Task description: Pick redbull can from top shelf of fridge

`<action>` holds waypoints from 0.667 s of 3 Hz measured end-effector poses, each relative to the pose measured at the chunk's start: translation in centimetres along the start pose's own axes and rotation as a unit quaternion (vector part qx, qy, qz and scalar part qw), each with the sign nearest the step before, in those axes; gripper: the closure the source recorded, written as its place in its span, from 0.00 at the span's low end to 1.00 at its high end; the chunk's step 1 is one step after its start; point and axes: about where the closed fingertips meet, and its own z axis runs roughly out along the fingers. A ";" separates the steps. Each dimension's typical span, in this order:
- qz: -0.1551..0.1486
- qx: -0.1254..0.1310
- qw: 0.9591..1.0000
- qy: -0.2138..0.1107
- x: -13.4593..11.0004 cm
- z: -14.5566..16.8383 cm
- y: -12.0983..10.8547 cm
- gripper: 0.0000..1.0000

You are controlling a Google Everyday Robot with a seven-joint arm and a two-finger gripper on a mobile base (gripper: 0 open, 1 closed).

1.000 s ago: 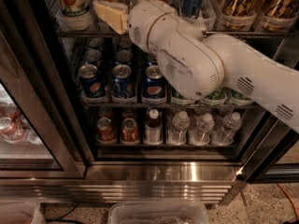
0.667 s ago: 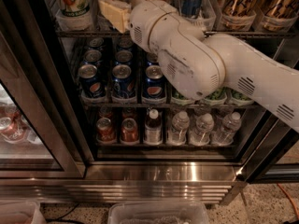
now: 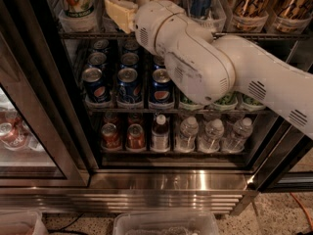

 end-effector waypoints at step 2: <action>0.000 0.000 1.000 0.000 0.0 0.0 0.0 1.00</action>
Offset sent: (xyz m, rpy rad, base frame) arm 0.0000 0.0000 0.0000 0.0000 0.0000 0.0000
